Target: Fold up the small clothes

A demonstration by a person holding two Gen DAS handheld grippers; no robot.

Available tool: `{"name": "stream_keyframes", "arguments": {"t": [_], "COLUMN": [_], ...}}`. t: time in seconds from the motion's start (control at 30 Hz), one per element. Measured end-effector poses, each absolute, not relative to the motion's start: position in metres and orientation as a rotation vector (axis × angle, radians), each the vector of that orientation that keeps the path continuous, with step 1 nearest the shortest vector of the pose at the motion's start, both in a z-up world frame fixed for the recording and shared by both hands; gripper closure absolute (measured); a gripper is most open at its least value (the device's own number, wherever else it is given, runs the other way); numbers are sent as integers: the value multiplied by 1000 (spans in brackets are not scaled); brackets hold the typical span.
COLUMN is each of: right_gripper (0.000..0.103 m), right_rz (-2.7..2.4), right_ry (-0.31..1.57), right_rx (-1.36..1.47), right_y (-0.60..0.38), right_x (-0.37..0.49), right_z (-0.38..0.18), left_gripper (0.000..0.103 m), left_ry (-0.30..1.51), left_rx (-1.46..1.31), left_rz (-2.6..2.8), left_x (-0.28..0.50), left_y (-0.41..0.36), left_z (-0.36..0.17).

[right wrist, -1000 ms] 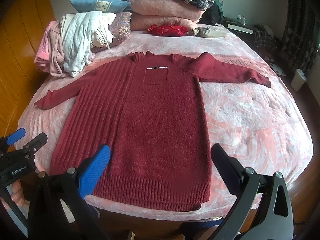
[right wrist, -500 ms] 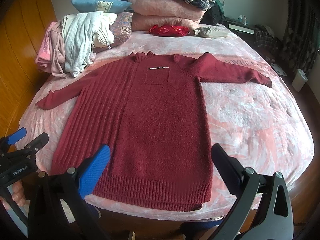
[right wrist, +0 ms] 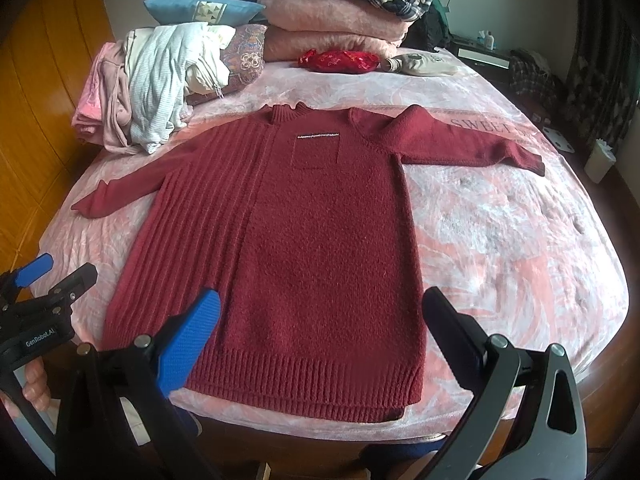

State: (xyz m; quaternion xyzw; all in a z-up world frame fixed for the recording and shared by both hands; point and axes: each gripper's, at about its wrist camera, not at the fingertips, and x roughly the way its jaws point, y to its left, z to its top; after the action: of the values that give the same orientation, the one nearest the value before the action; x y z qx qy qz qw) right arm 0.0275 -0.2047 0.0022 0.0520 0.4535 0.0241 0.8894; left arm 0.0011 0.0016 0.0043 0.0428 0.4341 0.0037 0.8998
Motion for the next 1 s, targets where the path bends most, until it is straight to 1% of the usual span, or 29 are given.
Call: {"name": "stream_keyframes", "arguments": {"t": [0.5,0.63,0.73,0.83,0.9,1.0], "right_gripper": [3,3,3,3,3,3], "right_rz": [66,65,50,1,-32,-121], "right_ry": [940,975,1063,1113,1117,1085], "right_rx": [124,170,220,272,262,173], "right_y": [-206,-217,-242,-278,-302,-346], "right_x": [27,35,60,92,112,154], "right_z": [-1,-10,-21,-23,-21,-19], "left_gripper": [4,4,4,4,4,4], "left_ry": [901,913,931,910,889,889], "left_rx": [91,101,103,119,120,114], "left_rz": [8,24,52,59,53,22], "left_x": [2,13,39,73,98,143], "left_y": [2,0,-6,-24,-39,-70], "left_z": [5,6,5,9,11,8]}}
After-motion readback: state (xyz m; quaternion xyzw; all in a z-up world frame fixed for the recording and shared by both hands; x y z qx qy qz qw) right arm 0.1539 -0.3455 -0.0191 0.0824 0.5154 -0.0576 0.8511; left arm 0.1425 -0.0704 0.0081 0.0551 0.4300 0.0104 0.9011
